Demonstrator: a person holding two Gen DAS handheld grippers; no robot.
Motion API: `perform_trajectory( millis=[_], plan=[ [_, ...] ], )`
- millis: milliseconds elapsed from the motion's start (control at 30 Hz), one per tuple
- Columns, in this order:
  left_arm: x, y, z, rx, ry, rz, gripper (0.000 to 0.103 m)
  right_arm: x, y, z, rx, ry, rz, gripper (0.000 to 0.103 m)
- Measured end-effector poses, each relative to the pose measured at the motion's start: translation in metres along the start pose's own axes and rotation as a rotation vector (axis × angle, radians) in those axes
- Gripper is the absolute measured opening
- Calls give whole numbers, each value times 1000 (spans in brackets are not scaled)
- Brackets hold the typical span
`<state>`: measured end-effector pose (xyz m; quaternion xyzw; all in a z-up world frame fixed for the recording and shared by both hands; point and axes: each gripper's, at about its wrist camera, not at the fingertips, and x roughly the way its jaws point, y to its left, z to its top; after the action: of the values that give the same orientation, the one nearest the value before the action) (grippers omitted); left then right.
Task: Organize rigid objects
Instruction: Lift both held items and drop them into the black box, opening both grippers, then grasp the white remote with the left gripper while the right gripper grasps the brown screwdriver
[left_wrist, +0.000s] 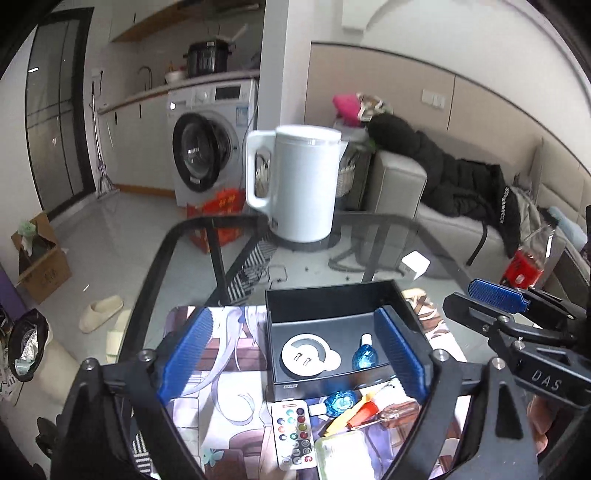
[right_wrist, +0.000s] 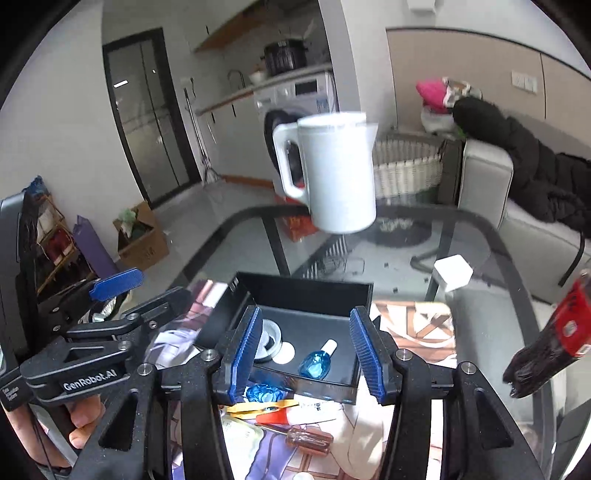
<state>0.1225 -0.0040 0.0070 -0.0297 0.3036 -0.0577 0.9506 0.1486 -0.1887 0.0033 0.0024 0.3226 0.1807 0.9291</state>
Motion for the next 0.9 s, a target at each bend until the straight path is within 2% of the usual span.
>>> perform_trajectory(
  millis=[100,167,233,433,567,633,733,900],
  plan=[
    [-12,-2,-6,33,2,16,95,-14,5,-4,-32,3,8,51],
    [-9,-3,-13,49,52,27,95,-13,10,-10,-53,54,3,51],
    [-1,-2,-20,46,126,18,95,-6,11,-16,-59,112,24,51],
    [33,10,-46,14,336,14,92,31,1,-41,-101,295,-1,51],
    [58,11,-66,31,458,11,79,51,-1,-56,-140,396,9,47],
    [69,10,-77,37,508,4,78,58,1,-63,-167,431,18,44],
    [82,8,-87,40,556,-2,76,70,5,-73,-201,459,33,42],
    [89,9,-88,20,565,-1,76,84,11,-80,-230,488,51,41]
  ],
)
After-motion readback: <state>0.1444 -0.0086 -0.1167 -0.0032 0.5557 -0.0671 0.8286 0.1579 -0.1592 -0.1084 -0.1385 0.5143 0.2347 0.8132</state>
